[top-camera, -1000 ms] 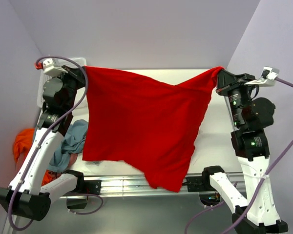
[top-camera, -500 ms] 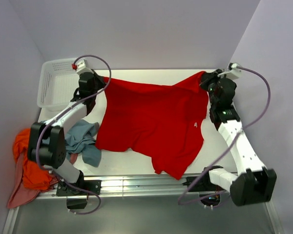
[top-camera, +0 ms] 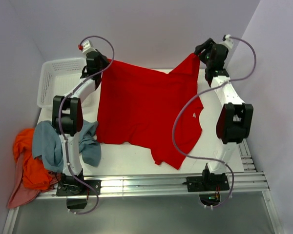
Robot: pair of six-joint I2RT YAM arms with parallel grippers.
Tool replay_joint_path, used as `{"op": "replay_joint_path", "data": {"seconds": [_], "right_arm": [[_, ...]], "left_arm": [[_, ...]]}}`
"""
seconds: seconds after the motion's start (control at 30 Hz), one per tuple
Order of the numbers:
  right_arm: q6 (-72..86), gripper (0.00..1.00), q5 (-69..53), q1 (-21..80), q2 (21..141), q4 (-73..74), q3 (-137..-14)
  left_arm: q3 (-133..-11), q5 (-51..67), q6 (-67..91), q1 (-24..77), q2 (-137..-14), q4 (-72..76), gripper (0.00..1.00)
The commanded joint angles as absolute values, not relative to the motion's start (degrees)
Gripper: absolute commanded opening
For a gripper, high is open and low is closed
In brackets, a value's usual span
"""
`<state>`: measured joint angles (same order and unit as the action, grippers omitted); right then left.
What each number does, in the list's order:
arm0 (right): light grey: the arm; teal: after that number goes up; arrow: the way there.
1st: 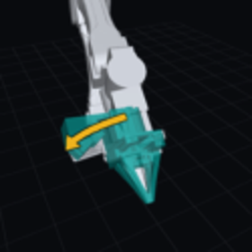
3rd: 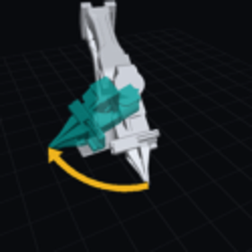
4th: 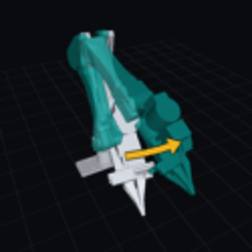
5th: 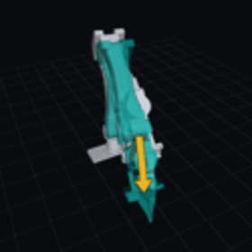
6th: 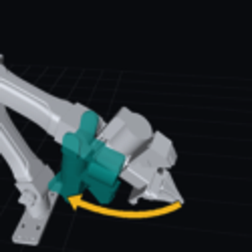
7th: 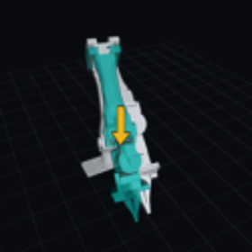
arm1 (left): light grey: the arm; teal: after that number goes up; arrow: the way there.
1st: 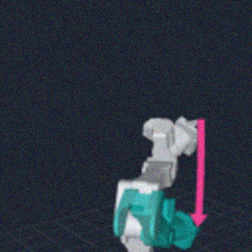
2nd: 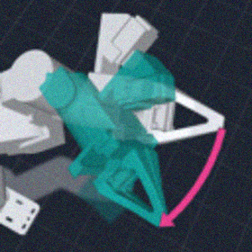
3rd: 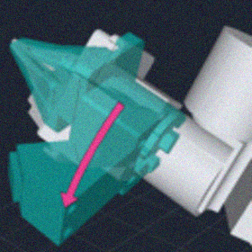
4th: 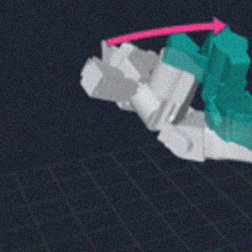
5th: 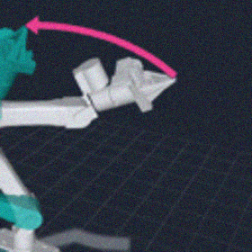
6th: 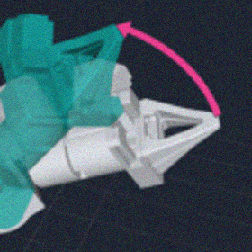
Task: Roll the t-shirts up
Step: Flatten the tshirt
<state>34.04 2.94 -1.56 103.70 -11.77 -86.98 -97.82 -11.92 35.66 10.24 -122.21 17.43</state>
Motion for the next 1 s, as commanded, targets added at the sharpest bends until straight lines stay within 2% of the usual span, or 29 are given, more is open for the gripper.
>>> {"op": "replay_joint_path", "data": {"seconds": [0.0, 0.03, 0.07, 0.1, 0.13, 0.17, 0.27, 0.47, 0.63, 0.7, 0.8, 0.9, 0.97], "right_arm": [[34.0, 0.75, 0.4, -2.1, 109.1, -7.2, -101.0], [33.7, 0.77, -1.0, -2.2, 110.5, -6.3, -102.7], [33.2, 0.78, -1.2, -2.2, 110.7, -5.5, -104.4], [32.8, 0.79, -1.1, -2.2, 110.3, -4.9, -104.4], [32.5, 0.79, -1.5, -2.2, 109.0, -4.7, -102.8], [32.3, 0.79, -1.6, -2.2, 108.1, -4.4, -102.0], [32.3, 0.76, -2.5, -2.3, 103.7, -2.8, -96.6], [36.5, 0.63, -4.2, -2.2, 94.1, -0.4, -79.7], [41.5, 0.61, -1.1, -2.0, 83.6, 1.5, -61.7], [41.1, 0.6, -0.1, -1.8, 81.1, 3.7, -58.5], [40.4, 0.54, 6.5, -1.7, 79.0, 6.0, -54.7], [41.2, 0.47, 7.0, -1.8, 80.7, 7.6, -54.1], [42.5, 0.46, 6.6, -1.7, 83.3, 7.3, -53.9]], "left_arm": [[-109.7, -8.9, 35.9, 8.9, -128.3, 12.9, 0.31], [-113.1, -8.4, 35.8, 8.5, -129.9, 10.4, 0.53], [-116.3, -9.0, 35.9, 8.1, -131.2, 4.4, 0.67], [-120.3, -9.9, 35.9, 8.0, -131.9, 2.8, 0.89], [-120.8, -9.5, 35.4, 8.0, -131.9, 2.0, 0.96], [-120.4, -9.4, 35.3, 7.9, -131.1, 1.8, 0.98], [-113.7, -9.7, 35.9, 7.9, -125.2, 3.4, 0.98], [-101.4, -6.9, 36.7, 8.2, -113.1, 0.4, 0.97], [-88.4, -6.1, 38.8, 9.5, -103.8, -2.6, 0.96], [-81.8, -4.8, 39.2, 10.0, -101.2, -2.5, 0.96], [-73.9, -2.6, 40.6, 10.5, -96.0, -2.1, 0.96], [-66.4, -0.4, 41.8, 10.8, -93.4, 1.2, 0.96], [-62.5, 0.0, 42.1, 11.6, -93.0, 2.4, 0.95]]}}
